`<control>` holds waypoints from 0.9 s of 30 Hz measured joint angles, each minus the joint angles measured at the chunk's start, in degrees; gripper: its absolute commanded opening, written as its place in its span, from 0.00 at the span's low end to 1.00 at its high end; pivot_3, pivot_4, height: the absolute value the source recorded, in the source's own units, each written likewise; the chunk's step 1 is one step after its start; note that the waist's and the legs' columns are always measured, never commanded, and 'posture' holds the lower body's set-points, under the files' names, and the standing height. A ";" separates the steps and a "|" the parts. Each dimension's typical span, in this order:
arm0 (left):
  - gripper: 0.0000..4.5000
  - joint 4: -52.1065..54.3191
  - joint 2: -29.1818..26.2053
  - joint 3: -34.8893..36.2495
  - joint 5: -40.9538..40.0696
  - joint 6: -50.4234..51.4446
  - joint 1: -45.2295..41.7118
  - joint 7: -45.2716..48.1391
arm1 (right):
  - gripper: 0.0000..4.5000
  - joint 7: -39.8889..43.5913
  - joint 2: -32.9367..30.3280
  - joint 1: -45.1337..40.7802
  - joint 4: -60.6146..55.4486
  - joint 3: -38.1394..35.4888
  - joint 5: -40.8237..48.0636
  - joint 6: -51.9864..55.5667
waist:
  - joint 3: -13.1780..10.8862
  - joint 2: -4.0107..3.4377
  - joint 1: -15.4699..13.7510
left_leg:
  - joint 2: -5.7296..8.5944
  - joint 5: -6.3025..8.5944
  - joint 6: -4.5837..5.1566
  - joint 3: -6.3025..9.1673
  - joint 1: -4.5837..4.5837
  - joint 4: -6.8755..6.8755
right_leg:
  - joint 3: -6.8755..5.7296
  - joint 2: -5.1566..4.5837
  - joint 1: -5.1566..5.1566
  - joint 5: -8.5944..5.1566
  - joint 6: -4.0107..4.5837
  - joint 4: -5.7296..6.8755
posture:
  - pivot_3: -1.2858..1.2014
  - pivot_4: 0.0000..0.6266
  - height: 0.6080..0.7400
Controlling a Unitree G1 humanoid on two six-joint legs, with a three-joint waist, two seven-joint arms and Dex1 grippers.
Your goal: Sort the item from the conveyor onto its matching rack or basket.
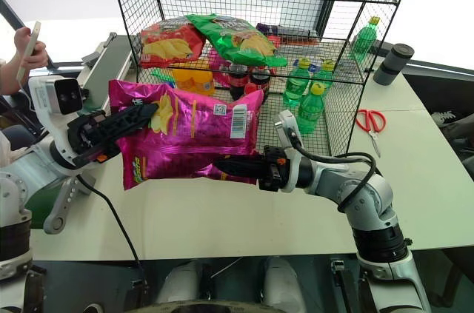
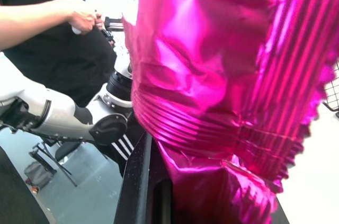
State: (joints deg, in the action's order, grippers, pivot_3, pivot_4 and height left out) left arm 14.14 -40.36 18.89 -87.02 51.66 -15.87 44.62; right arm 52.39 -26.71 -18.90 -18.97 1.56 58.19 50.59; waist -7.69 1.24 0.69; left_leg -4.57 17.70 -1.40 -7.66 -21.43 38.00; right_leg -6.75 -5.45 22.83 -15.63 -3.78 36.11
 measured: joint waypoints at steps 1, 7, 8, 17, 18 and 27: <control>0.39 -0.08 -0.20 0.13 1.69 -0.51 0.59 0.99 | 0.03 0.18 -0.26 0.26 0.00 0.01 -0.83 -0.57 | -0.01 -0.01 0.04 | 0.00 0.00 0.00 -0.01 0.00 -0.01 | 0.00 0.00 0.01 0.00 0.00 0.00 | 0.52 0.24 0.90; 1.00 -0.95 -0.38 1.30 5.90 -1.35 3.73 5.13 | 0.03 0.41 -2.00 3.61 -0.83 -0.63 -3.15 -3.32 | -0.01 -0.02 -0.08 | -0.01 0.03 0.04 -0.02 -0.04 -0.02 | 0.00 -0.03 0.03 0.00 0.00 -0.03 | 0.52 0.24 0.90; 1.00 -1.31 -0.47 1.62 7.00 -1.71 4.34 5.92 | 0.03 0.34 -2.90 4.88 -1.84 -1.19 -3.45 -3.73 | -0.02 -0.03 -0.11 | 0.00 0.04 0.06 -0.01 -0.04 -0.02 | 0.00 -0.05 0.04 0.00 0.00 -0.04 | 0.52 0.24 0.90; 1.00 -3.80 1.58 -0.19 28.42 -16.90 7.21 12.45 | 0.03 -5.08 -8.31 16.91 -11.75 -19.17 -5.32 -12.27 | -0.05 -0.08 -0.67 | 0.02 0.11 0.17 -0.03 -0.06 -0.05 | -0.01 -0.11 0.04 -0.01 0.01 -0.11 | 0.52 0.24 0.90; 1.00 -4.51 2.61 -0.47 30.18 -18.46 6.41 12.53 | 0.03 -5.92 -8.54 17.52 -12.76 -21.00 -6.32 -13.72 | -0.04 -0.06 -0.87 | 0.02 0.11 0.17 -0.02 -0.06 -0.04 | -0.01 -0.10 0.04 -0.01 0.01 -0.12 | 0.52 0.24 0.90; 1.00 -8.54 9.16 -10.07 41.62 -26.93 -1.10 15.54 | 0.03 -13.70 -16.38 10.99 -9.01 -30.24 -30.22 -35.94 | -0.06 -0.06 -1.39 | 0.05 0.10 0.17 -0.06 -0.07 -0.06 | -0.01 -0.04 0.04 -0.02 -0.04 -0.13 | 0.52 0.24 0.90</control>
State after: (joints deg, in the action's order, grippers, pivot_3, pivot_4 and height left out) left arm 5.60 -31.21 8.81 -45.40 24.73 -16.96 60.16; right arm 38.68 -43.09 -7.91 -27.98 -28.69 27.97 14.65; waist -7.75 1.17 -0.70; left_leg -4.52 17.80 -1.22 -7.72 -21.50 37.94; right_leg -6.77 -5.49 22.87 -15.64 -3.82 35.98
